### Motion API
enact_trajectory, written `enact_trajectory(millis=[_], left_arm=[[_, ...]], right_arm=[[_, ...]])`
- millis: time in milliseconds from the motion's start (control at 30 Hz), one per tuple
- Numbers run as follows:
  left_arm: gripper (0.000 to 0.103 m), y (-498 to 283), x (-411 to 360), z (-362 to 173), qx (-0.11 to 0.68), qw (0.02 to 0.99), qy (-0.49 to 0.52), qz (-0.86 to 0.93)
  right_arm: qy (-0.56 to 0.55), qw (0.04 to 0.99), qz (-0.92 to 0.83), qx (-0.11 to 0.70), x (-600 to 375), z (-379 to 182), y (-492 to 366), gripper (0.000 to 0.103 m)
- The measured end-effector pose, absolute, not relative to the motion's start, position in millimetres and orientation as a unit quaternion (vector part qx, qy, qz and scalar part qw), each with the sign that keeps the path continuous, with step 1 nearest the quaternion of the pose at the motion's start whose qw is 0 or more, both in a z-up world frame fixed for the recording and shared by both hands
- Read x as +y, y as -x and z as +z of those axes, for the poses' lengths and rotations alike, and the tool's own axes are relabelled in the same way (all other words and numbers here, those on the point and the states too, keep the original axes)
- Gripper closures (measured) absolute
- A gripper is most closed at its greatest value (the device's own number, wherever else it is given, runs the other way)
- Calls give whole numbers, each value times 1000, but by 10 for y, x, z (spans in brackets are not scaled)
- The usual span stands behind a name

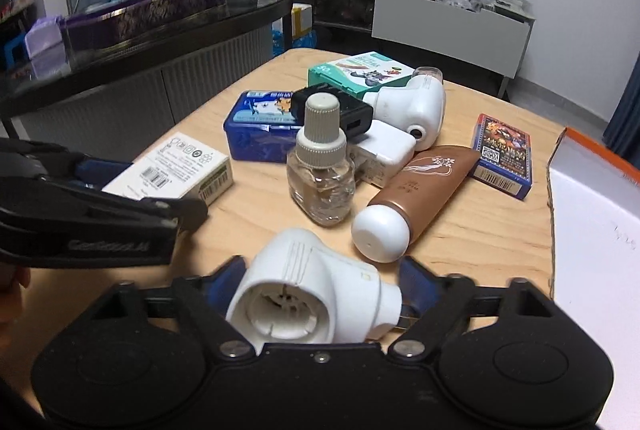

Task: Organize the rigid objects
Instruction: 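Grasp the white adapter box with the left gripper while the right grasps the white diffuser, then carry both items over the open white box and release them inside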

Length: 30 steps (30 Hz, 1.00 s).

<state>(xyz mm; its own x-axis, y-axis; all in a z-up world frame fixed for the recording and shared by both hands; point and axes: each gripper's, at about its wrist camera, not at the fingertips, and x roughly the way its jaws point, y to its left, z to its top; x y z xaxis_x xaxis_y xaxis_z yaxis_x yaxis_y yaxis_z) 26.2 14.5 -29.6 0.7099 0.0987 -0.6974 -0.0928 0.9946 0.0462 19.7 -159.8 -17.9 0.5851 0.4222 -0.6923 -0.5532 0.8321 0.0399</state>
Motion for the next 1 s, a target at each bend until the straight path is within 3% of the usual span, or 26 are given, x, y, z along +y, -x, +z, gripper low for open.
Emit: enact_trajectory(millis=[533,1000], left_arm=[[44,180,-454,332,334,940,62,-21],[44,-688,-1652,1012,307,943,41,-120]], right_arm=[[63,934,219,276,-2402,465,142,19],[34,971,82,220,-3790,1154,-212,19]])
